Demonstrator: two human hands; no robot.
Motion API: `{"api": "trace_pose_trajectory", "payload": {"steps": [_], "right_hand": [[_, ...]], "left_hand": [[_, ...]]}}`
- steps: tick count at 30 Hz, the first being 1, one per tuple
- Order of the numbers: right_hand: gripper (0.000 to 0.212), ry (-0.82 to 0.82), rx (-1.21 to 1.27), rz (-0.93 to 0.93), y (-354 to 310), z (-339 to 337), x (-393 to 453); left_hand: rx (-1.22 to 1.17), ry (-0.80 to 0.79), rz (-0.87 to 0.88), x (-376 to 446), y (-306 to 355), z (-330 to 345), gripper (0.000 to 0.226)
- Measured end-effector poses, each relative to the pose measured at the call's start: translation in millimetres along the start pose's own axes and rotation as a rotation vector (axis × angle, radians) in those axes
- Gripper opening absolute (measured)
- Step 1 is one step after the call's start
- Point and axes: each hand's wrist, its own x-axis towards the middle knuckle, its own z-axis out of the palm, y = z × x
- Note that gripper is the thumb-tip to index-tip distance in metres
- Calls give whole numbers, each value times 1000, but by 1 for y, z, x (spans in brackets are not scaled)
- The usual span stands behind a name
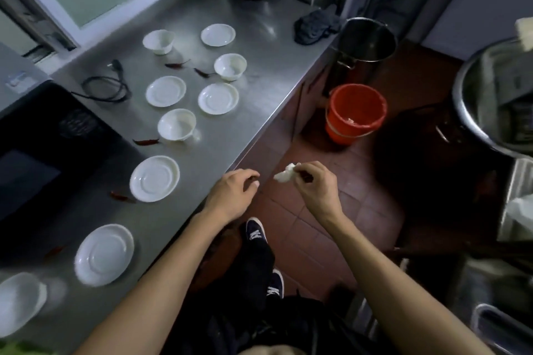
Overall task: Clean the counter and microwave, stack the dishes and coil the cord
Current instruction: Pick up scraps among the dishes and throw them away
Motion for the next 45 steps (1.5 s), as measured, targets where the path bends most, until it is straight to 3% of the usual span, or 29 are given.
{"api": "trace_pose_trajectory", "payload": {"steps": [13, 26, 38, 45], "right_hand": [[14, 79, -170, 185, 74, -51, 112], [11, 308, -161, 281, 142, -127, 193], [13, 283, -114, 315, 245, -218, 292], [7, 189, -111, 344, 275, -238, 333]], "left_hand": [[-67, -186, 86, 172, 44, 47, 25], [-27, -344, 255, 299, 145, 99, 22], [168, -350, 278, 402, 272, 151, 30], [192, -380, 192, 432, 298, 167, 31]]}}
